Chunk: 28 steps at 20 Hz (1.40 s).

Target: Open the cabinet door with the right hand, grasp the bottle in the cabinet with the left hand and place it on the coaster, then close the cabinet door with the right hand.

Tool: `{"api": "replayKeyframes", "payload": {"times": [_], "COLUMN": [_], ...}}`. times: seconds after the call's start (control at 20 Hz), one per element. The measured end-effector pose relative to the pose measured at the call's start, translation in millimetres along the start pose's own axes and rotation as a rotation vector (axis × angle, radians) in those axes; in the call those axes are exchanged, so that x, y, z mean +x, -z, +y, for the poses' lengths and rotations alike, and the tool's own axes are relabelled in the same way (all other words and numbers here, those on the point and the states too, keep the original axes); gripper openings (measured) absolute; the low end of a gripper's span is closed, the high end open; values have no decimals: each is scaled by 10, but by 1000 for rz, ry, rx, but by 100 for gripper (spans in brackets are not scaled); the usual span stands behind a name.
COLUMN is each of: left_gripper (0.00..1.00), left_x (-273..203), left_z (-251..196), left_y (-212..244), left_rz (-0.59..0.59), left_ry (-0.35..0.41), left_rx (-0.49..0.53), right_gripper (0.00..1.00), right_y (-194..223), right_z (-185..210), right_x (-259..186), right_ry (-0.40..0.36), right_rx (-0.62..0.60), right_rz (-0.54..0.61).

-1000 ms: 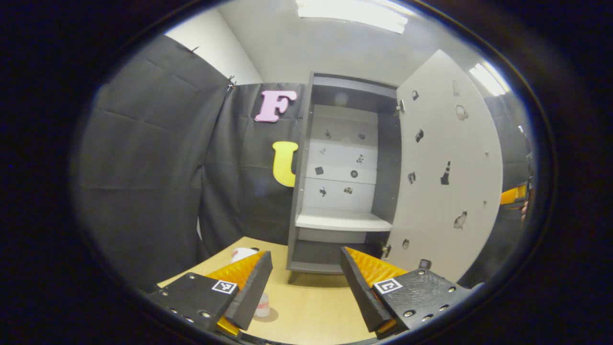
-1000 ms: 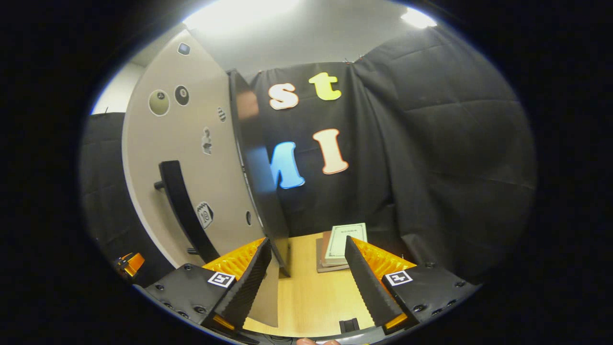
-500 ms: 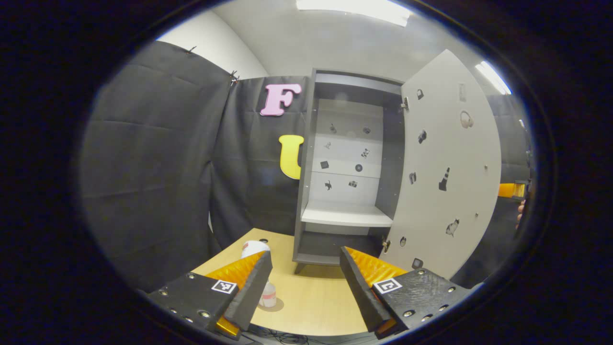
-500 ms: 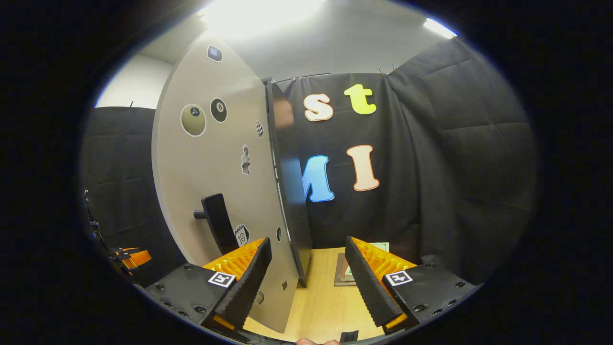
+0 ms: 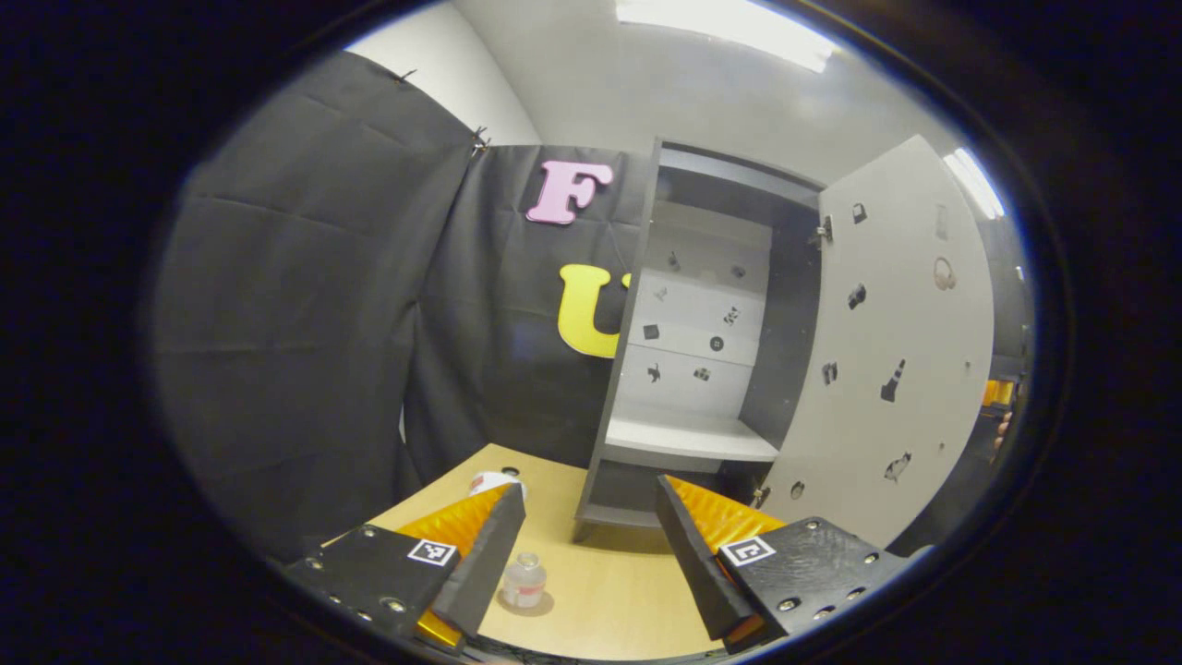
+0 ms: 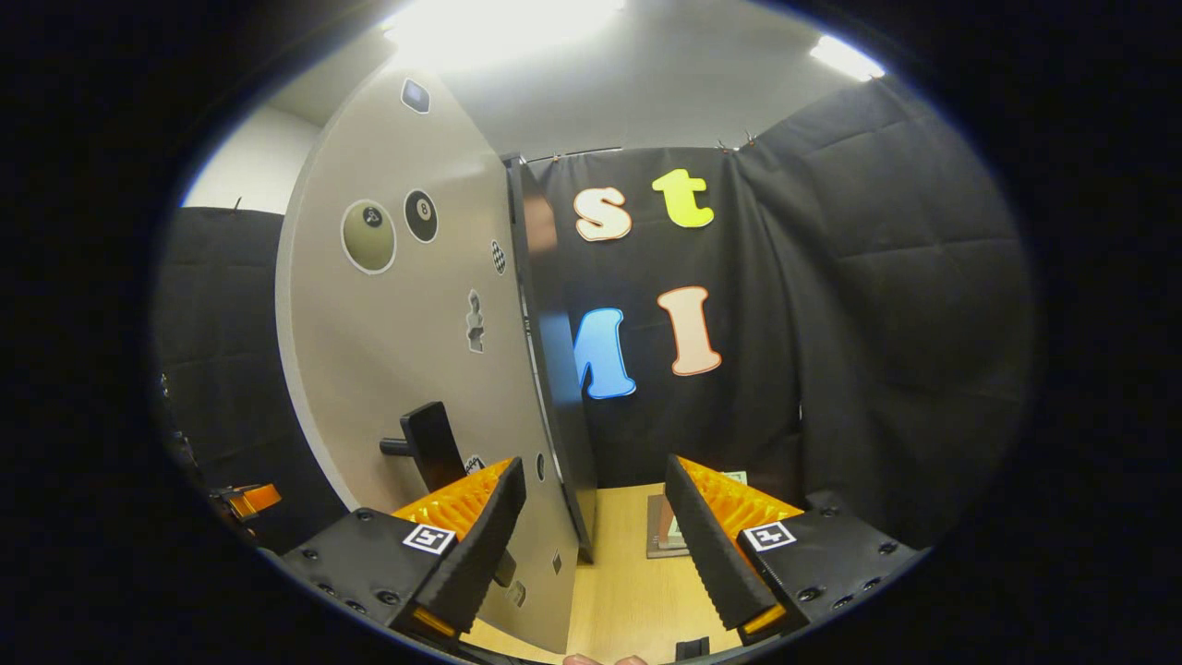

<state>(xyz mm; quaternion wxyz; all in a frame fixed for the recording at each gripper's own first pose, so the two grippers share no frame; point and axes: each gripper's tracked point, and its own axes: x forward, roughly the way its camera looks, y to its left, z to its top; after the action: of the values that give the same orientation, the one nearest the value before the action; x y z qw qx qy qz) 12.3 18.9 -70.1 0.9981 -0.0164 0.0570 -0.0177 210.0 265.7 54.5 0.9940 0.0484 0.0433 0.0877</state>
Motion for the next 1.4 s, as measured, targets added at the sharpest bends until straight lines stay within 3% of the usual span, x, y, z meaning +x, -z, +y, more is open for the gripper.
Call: {"api": "replayKeyframes", "payload": {"times": [0.1,0.15,0.3,1.05,1.3,1.4], "left_gripper": [86,88,87,88,88,88], "left_x": [125,180,341,679,812,830], "left_z": [169,250,459,1244,1400,1408], "left_y": [-27,-54,-157,-15,20,13], "left_rz": [8,12,7,45,65,67], "left_ry": [20,25,42,132,161,167], "left_rx": [8,8,7,51,31,45], "right_gripper": [92,97,98,97,97,98], "right_y": [19,22,55,320,351,357], "right_z": [92,153,448,2142,2839,2855], "right_x": [-25,-31,-24,448,705,723], "right_ry": [25,33,32,-110,-214,-194], "right_rx": [12,15,-2,10,38,12], "right_rz": [4,0,0,22,22,15]}}
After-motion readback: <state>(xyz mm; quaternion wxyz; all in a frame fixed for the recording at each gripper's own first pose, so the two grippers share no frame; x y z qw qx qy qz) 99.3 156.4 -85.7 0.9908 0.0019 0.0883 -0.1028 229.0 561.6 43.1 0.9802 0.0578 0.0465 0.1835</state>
